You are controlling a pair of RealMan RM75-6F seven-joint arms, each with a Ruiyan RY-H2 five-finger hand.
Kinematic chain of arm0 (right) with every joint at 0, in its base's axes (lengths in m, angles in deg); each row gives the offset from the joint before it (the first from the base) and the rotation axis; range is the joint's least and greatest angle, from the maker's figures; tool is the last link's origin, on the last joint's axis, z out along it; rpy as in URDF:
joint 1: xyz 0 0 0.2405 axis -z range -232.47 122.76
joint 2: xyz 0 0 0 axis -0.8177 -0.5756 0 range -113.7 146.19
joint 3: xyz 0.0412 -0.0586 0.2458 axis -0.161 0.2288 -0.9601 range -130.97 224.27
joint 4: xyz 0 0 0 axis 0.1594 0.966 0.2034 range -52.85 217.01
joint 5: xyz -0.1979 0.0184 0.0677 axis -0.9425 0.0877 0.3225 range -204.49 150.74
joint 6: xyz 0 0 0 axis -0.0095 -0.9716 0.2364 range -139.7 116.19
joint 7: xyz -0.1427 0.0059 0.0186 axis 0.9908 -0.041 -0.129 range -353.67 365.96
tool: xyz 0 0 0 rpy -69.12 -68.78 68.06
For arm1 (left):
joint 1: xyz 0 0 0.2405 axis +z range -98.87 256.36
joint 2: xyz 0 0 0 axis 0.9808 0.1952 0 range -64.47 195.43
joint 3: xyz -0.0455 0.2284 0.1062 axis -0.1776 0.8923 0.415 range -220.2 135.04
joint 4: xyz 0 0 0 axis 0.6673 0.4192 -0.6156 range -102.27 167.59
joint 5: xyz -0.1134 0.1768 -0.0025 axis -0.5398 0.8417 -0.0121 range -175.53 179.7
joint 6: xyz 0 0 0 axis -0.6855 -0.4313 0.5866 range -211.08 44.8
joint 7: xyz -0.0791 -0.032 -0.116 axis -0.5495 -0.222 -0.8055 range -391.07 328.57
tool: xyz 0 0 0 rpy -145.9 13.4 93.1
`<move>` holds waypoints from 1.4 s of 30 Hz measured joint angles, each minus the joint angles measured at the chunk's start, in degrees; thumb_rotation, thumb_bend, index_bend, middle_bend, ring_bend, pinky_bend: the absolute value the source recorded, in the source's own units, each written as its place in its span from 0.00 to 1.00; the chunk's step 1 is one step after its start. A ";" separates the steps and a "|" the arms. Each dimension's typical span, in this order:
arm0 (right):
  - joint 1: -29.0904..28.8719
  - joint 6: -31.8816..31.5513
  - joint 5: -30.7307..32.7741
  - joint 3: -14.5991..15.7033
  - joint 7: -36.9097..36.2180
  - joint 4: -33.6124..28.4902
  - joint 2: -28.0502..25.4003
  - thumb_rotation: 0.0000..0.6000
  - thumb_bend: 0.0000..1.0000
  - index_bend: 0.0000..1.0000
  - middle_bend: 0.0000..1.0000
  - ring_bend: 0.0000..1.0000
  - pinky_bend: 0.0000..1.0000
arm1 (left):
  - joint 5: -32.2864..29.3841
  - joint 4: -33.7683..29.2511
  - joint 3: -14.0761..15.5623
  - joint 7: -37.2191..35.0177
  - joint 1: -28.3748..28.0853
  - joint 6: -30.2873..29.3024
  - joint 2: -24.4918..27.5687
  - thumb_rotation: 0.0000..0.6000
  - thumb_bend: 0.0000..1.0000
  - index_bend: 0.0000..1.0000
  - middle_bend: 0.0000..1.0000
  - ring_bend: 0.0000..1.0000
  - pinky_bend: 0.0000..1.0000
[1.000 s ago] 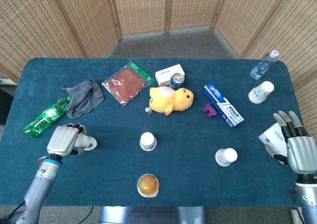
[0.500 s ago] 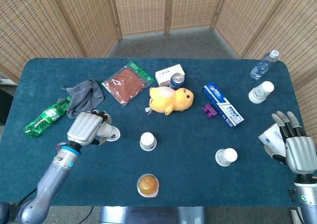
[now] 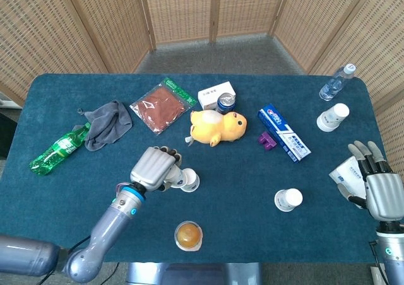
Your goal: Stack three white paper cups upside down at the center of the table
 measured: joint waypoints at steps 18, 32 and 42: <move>0.17 -0.17 0.19 -0.45 -0.84 -0.13 -0.37 1.00 0.24 0.11 0.13 0.00 0.31 | -4.50 5.14 1.15 2.25 -6.41 -3.27 -6.52 1.00 0.26 0.40 0.40 0.35 0.49; 0.34 -0.12 0.35 -0.56 -1.40 -0.14 -0.61 1.00 0.24 0.10 0.13 0.00 0.31 | -5.22 7.83 2.27 2.66 -8.40 -4.48 -9.30 1.00 0.25 0.39 0.28 0.24 0.44; 0.30 0.06 0.14 -0.44 -1.25 0.07 -0.44 1.00 0.24 0.11 0.13 0.00 0.31 | -4.19 6.74 2.21 1.10 -8.01 -5.37 -7.98 1.00 0.25 0.38 0.28 0.24 0.44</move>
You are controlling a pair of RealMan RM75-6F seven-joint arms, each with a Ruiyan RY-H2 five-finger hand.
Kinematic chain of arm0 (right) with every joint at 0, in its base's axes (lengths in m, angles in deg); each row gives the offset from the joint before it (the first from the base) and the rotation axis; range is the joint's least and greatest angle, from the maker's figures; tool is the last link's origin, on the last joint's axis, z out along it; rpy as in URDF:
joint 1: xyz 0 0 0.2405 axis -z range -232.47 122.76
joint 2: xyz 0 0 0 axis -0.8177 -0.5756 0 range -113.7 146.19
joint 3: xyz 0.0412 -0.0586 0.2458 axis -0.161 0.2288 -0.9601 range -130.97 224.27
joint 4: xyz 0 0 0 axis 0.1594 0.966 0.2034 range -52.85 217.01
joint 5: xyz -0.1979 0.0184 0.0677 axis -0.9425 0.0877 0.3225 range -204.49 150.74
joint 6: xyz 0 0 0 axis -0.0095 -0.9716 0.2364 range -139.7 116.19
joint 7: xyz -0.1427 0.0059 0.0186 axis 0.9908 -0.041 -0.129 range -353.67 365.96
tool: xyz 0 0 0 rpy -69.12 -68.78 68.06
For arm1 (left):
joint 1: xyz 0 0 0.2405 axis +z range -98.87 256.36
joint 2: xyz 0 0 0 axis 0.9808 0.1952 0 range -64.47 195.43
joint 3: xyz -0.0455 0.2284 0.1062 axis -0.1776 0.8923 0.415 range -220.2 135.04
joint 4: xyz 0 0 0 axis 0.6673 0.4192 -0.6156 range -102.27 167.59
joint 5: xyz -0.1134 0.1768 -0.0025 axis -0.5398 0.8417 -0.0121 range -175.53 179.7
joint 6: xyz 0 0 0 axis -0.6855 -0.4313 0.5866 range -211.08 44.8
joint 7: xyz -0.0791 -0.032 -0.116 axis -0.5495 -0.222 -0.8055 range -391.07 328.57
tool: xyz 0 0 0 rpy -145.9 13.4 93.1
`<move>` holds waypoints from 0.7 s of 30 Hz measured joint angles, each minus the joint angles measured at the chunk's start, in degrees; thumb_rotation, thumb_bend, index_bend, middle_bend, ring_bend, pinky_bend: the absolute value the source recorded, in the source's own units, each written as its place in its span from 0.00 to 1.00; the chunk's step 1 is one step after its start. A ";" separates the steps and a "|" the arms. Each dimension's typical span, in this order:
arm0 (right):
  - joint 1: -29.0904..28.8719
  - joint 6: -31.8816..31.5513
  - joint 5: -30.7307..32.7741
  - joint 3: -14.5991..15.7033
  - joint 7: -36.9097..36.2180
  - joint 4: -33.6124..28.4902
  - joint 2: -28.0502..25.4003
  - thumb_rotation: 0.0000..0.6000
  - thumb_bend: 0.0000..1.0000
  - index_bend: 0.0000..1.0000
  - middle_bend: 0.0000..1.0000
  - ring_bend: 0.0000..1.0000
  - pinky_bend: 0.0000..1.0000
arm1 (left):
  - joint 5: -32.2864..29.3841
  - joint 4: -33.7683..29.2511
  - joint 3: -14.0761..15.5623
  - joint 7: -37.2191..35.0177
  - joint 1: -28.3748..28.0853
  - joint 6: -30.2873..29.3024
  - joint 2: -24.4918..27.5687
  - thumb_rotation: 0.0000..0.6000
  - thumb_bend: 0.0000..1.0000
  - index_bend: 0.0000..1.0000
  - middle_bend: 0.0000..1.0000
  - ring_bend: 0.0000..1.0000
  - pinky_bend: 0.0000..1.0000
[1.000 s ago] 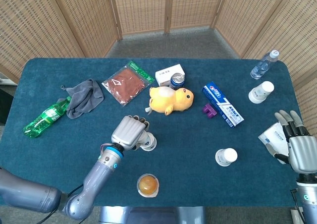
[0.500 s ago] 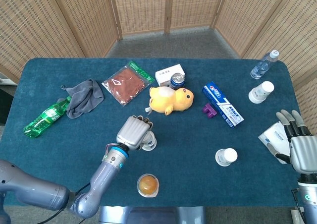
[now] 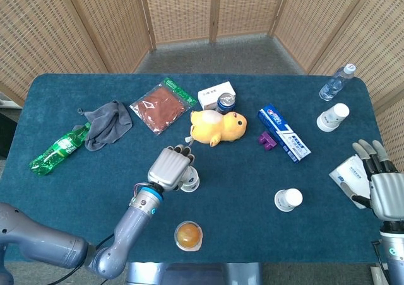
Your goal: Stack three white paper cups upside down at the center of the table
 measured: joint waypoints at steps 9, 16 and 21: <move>0.00 0.10 -0.02 0.05 0.21 0.03 0.13 1.00 0.24 0.10 0.13 0.00 0.31 | -0.67 0.45 0.36 -0.72 -0.06 0.98 0.47 1.00 0.25 0.34 0.24 0.23 0.44; 0.08 0.07 0.16 -0.06 -0.01 0.08 0.01 1.00 0.24 0.11 0.13 0.00 0.31 | 0.15 1.16 0.37 -0.97 -0.49 0.75 -0.37 1.00 0.25 0.25 0.12 0.16 0.43; 0.08 0.06 0.12 -0.07 -0.26 0.06 -0.03 1.00 0.24 0.11 0.13 0.00 0.31 | 0.84 0.49 0.39 -1.20 -0.45 0.29 -0.12 1.00 0.25 0.08 0.00 0.02 0.39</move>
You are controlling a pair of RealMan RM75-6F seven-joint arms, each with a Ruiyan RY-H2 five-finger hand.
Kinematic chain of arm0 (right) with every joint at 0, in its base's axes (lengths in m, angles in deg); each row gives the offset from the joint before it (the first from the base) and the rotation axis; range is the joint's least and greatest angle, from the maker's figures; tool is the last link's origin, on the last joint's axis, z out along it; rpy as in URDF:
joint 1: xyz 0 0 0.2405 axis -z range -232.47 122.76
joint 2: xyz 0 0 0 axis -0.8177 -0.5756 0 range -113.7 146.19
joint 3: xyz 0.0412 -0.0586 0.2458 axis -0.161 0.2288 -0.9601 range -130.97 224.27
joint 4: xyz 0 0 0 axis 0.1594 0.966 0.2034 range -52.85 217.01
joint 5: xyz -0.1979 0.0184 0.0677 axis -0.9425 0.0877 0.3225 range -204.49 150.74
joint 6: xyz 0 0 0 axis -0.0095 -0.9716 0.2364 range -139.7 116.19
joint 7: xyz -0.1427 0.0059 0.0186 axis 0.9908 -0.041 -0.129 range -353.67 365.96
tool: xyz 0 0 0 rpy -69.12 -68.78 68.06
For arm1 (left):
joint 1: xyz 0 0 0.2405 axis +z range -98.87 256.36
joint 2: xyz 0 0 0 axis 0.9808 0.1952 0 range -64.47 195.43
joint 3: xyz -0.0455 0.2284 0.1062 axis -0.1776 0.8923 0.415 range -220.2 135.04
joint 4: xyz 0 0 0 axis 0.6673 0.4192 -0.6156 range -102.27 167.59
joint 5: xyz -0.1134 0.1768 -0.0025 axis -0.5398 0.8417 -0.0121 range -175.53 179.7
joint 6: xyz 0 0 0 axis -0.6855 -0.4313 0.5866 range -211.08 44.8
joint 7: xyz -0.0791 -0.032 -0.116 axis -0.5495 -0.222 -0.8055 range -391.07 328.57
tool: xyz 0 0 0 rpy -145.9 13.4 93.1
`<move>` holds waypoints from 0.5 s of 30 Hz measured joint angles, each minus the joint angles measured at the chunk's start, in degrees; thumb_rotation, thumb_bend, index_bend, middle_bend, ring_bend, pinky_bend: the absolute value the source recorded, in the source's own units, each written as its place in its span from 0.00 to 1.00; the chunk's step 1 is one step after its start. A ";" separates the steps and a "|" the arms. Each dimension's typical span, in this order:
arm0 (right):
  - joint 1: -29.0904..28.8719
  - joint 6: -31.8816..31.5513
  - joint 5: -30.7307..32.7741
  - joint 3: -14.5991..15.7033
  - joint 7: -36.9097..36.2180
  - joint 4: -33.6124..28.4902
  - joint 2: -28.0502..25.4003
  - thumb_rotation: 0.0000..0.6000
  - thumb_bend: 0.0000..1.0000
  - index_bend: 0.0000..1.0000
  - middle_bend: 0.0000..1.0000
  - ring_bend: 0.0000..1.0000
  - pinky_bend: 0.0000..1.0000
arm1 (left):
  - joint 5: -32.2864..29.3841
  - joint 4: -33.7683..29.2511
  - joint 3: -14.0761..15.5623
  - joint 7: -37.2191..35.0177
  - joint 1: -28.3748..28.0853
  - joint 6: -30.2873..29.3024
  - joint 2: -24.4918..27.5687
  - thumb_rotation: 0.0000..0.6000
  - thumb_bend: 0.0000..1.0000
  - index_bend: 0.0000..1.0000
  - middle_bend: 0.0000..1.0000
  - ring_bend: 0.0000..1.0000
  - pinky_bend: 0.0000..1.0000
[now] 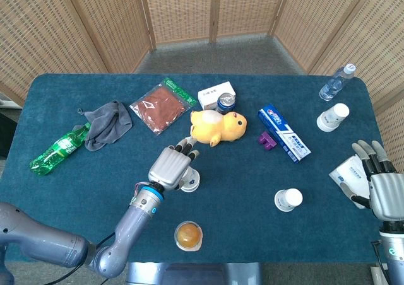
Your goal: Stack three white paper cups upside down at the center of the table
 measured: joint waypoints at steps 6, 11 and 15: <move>0.08 -0.09 -0.08 0.03 0.09 -0.09 -0.08 1.00 0.24 0.11 0.13 0.00 0.31 | 2.08 -1.30 0.31 -1.15 0.97 -0.82 1.85 1.00 0.24 0.06 0.00 0.00 0.38; 0.09 -0.11 -0.28 0.14 0.21 -0.15 -0.12 1.00 0.24 0.11 0.13 0.00 0.31 | 3.78 -4.16 1.38 -3.16 3.31 -1.60 5.98 1.00 0.25 0.04 0.00 0.00 0.34; 0.02 0.16 -0.43 0.33 0.52 -0.18 0.02 1.00 0.24 0.11 0.13 0.00 0.31 | 6.25 -7.53 3.29 -6.26 6.50 -1.92 11.29 1.00 0.24 0.01 0.00 0.00 0.29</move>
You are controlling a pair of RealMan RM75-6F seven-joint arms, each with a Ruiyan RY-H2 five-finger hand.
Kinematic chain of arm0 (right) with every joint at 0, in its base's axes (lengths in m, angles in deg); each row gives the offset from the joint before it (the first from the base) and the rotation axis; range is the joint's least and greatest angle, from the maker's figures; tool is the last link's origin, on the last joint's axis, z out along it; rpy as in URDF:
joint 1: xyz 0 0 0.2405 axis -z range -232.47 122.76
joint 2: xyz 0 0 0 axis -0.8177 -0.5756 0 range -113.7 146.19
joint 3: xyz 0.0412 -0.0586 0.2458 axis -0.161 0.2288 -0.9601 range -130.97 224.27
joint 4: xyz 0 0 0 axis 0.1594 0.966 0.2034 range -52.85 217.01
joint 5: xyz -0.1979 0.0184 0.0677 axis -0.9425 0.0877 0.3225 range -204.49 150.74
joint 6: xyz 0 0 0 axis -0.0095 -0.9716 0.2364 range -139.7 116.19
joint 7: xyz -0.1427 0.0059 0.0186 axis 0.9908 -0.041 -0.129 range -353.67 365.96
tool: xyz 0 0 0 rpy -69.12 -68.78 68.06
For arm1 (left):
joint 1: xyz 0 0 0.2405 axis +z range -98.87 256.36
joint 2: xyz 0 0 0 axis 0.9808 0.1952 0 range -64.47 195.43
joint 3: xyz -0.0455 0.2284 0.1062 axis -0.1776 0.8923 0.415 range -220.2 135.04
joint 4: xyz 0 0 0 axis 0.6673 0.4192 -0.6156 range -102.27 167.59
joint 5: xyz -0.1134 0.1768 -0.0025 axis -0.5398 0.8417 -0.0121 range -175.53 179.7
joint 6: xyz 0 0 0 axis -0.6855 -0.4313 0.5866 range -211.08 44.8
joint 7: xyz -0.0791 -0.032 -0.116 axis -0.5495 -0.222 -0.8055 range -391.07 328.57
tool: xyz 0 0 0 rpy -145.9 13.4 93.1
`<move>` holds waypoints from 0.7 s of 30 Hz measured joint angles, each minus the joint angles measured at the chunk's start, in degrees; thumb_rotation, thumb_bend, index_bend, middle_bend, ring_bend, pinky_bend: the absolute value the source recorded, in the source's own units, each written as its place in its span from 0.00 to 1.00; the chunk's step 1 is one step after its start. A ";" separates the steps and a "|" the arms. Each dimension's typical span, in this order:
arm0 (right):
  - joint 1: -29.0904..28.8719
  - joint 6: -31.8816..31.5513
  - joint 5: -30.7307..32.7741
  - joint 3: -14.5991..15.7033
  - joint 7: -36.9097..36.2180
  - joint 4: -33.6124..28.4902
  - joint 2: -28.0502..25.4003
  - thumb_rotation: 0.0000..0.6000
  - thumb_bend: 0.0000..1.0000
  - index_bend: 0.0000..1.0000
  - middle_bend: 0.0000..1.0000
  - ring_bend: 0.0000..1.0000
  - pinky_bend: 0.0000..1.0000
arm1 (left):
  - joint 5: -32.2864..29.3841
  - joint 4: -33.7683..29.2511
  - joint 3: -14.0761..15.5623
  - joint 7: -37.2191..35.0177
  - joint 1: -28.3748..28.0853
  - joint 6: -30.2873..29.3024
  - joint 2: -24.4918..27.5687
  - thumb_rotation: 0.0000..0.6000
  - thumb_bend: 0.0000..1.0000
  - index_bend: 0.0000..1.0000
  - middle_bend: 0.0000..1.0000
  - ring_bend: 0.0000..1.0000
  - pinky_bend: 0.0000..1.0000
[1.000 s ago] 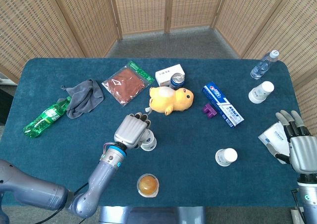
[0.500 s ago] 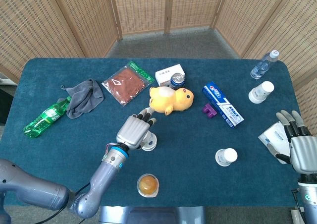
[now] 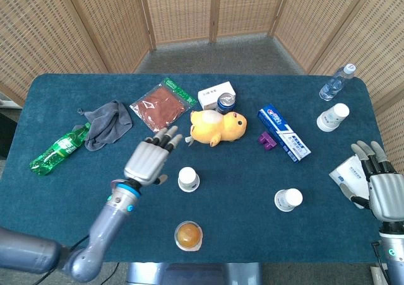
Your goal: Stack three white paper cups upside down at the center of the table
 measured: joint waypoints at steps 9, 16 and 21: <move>-0.63 1.72 -0.89 1.10 1.23 0.02 0.78 1.00 0.24 0.11 0.13 0.00 0.31 | 14.08 -7.48 8.84 -10.50 10.72 -0.22 16.21 1.00 0.24 0.00 0.00 0.00 0.14; -1.78 4.27 -2.03 2.20 1.36 -1.51 0.71 1.00 0.23 0.11 0.13 0.00 0.31 | 29.38 -8.61 15.82 -20.41 20.27 -1.98 24.32 1.00 0.23 0.00 0.00 0.00 0.11; -3.01 7.27 -2.67 3.06 0.37 -5.46 -1.06 1.00 0.23 0.10 0.13 0.00 0.31 | 39.41 -5.77 19.56 -30.32 27.06 -3.95 27.84 1.00 0.23 0.00 0.00 0.00 0.12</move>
